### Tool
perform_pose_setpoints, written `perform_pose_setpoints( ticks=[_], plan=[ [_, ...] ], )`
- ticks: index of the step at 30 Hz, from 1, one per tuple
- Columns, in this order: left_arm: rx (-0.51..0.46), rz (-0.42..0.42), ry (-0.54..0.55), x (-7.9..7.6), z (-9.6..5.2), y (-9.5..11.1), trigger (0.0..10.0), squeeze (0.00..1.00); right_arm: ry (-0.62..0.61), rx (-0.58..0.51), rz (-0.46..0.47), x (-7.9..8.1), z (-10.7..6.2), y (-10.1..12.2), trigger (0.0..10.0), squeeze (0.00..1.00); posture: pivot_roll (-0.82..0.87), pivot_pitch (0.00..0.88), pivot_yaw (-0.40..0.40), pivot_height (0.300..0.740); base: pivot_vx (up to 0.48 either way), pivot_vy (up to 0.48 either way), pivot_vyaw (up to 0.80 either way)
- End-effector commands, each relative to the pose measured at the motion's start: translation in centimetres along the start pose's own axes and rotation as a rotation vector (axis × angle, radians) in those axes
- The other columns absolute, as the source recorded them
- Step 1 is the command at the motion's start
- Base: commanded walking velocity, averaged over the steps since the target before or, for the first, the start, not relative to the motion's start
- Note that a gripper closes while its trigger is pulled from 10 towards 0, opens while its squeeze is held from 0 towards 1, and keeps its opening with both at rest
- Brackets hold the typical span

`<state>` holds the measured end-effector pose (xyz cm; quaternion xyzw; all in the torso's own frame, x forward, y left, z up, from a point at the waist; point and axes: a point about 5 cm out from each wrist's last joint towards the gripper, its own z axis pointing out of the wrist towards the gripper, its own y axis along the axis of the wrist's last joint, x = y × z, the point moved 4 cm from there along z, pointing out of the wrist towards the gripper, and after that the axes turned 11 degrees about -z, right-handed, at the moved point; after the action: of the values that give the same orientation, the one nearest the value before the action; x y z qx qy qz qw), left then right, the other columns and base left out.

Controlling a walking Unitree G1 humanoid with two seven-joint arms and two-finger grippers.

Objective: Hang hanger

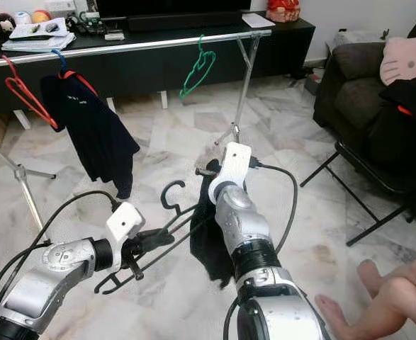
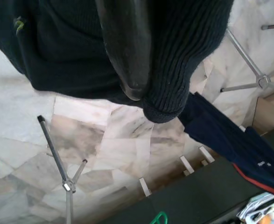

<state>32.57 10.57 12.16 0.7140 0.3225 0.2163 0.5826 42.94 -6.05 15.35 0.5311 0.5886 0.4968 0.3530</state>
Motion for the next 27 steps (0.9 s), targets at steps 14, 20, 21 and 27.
perform_pose_setpoints(
  ticks=[14,20,21,27],
  plan=[
    [0.065,0.084,0.108,1.8,-0.1,-0.2,10.0,0.0,-0.155,-0.053,0.06,-2.1,-0.5,1.0,10.0,0.0,-0.03,0.135,-0.031,0.74,0.0,0.0,0.0],
    [0.055,0.089,0.124,2.1,-0.1,-0.2,10.0,0.0,-0.217,-0.058,0.096,-3.3,-0.7,1.1,10.0,0.0,-0.03,0.136,-0.032,0.74,0.0,0.0,0.0],
    [0.054,0.088,0.125,2.1,-0.1,-0.2,10.0,0.0,-0.217,-0.058,0.095,-3.3,-0.7,1.1,10.0,0.0,-0.03,0.136,-0.032,0.74,0.0,0.0,0.0],
    [0.049,0.089,0.113,1.9,0.0,-0.1,10.0,0.0,-0.243,-0.069,0.088,-3.4,-0.9,1.1,10.0,0.0,-0.03,0.136,-0.033,0.74,0.0,0.0,0.0]
  ],
)
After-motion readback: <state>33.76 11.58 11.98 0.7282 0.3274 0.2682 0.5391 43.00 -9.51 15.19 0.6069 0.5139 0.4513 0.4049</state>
